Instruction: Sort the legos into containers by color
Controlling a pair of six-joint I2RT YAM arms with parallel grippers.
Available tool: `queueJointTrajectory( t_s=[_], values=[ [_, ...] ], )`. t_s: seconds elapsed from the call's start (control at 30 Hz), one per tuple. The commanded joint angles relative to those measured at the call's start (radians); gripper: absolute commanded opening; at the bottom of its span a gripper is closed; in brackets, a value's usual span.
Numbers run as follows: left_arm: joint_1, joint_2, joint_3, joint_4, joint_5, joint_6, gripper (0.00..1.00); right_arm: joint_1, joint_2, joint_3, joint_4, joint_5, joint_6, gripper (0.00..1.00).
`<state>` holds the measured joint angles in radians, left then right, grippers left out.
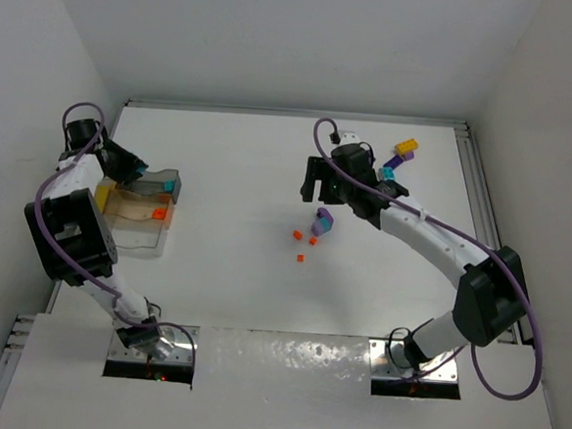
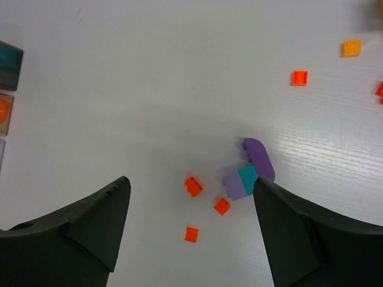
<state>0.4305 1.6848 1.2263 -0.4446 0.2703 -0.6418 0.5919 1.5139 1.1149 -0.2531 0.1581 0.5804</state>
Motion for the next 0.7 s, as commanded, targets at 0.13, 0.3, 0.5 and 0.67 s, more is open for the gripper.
queueJointTrajectory(
  t_s=[0.13,0.3,0.5,0.67],
  values=[
    [0.022,0.016,-0.083,0.109,0.084,-0.078,0.00,0.017,0.002,0.077,-0.035,0.054,-0.014,0.81],
    [0.024,0.047,-0.079,0.130,0.076,-0.068,0.08,0.016,0.005,0.072,-0.028,0.044,-0.022,0.81],
    [0.022,0.052,-0.048,0.115,0.102,-0.044,0.34,0.016,0.005,0.076,-0.025,0.040,-0.031,0.82],
    [0.024,0.041,-0.028,0.080,0.098,-0.018,0.49,0.016,0.005,0.076,-0.021,0.020,-0.042,0.82]
  ],
)
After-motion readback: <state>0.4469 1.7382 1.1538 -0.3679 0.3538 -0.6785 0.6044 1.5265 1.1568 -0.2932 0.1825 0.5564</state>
